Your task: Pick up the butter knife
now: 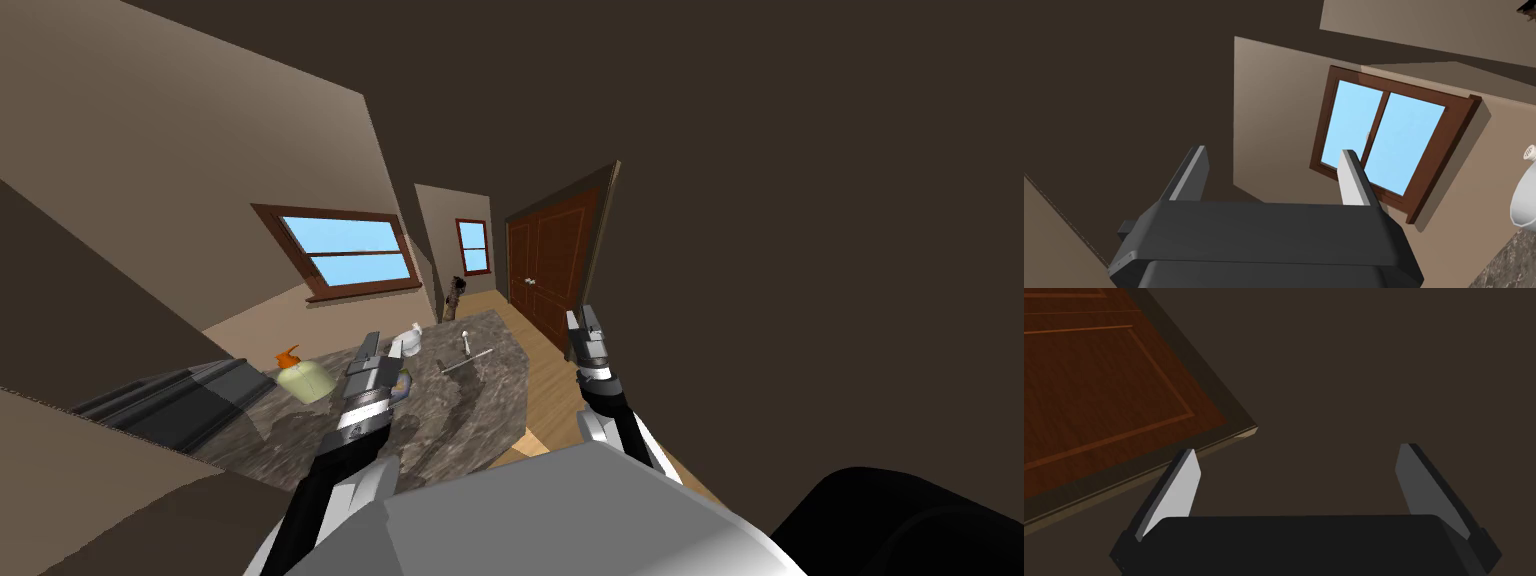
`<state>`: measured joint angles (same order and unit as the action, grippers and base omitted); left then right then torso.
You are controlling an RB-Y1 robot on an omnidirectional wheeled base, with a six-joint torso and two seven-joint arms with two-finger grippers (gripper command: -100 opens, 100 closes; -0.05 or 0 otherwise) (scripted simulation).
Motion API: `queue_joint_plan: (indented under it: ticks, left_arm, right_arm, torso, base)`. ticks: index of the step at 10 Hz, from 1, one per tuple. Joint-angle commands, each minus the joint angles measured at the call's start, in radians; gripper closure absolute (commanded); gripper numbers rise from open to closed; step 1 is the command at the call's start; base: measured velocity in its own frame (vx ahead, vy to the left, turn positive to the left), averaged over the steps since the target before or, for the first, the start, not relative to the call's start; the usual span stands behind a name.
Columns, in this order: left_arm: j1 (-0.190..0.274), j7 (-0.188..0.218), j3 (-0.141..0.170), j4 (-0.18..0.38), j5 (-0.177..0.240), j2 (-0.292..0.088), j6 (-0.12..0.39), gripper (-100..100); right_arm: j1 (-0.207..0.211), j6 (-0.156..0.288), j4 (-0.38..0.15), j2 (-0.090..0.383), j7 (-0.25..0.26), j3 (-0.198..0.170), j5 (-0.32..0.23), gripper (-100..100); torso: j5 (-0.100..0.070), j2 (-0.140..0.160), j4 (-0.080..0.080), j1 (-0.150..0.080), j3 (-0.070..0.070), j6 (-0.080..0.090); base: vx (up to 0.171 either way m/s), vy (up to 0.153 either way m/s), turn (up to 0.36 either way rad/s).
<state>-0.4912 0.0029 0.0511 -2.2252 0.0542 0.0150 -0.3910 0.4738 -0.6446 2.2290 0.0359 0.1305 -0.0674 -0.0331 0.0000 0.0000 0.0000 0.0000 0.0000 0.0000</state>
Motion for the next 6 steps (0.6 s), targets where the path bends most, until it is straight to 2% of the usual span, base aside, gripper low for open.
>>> queue_joint_plan:
  ticks: [1,3,6]
  left_arm:
    - [-0.009,-0.015,0.017,-0.008,0.01,-0.036,0.022,-100]
    - [-0.022,-0.038,0.041,-0.017,0.025,-0.069,0.055,-100]
    - [-0.049,-0.085,0.094,-0.035,0.055,-0.11,0.131,-100]
  right_arm:
    - [0.0,0.0,0.0,0.0,0.0,0.0,0.0,0]
    - [0.0,0.0,0.0,0.0,0.0,0.0,0.0,0]
    - [0.0,0.0,0.0,0.0,0.0,0.0,0.0,0]
  torso:
    - [0.0,0.0,0.0,0.0,0.0,0.0]
    - [-0.002,-0.001,0.0,-0.009,0.0,0.0]
    - [-0.003,-0.004,-0.001,-0.013,-0.002,0.0]
  base:
    - [0.004,-0.066,-0.004]
    - [0.027,-0.16,0.007]
    - [0.067,-0.197,0.004]
